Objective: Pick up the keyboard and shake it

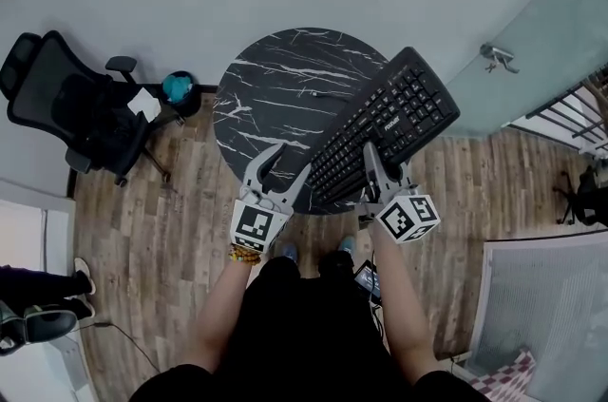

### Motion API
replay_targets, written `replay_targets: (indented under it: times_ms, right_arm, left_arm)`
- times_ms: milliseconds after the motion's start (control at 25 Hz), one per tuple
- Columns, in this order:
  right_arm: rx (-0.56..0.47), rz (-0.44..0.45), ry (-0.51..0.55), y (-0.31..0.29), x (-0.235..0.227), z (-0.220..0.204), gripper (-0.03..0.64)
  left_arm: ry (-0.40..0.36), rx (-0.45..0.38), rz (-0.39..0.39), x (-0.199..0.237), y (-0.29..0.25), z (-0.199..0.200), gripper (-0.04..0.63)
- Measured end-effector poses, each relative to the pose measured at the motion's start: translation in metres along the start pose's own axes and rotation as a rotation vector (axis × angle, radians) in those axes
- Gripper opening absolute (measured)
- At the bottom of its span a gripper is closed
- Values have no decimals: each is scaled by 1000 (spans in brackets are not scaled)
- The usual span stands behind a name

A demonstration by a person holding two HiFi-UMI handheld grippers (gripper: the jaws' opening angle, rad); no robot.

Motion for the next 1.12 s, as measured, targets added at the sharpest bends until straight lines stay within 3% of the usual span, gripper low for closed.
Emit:
replay_targets:
  times_ms: [280,800,1120]
  right_arm:
    - [-24,-25,-232,1,-7,-27,72]
    - [-85,-16,-420,0,11,-44,72]
    - [-92,-93,-518,2,5,-74,72]
  left_arm:
    - [10,23,-7,-2,-2,-9,225]
    - [18,17,1,0,1,-9,225]
    - [13,25,32,7,9,-17,224]
Point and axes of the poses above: the fingertips, and each gripper's own axes: y backward along the fingers, x to its left, z out of its top, the point moved 4 cm from there along y, backward along the fingers, and after that the axes turned 14 degrees about y, right-handed, at the moved point
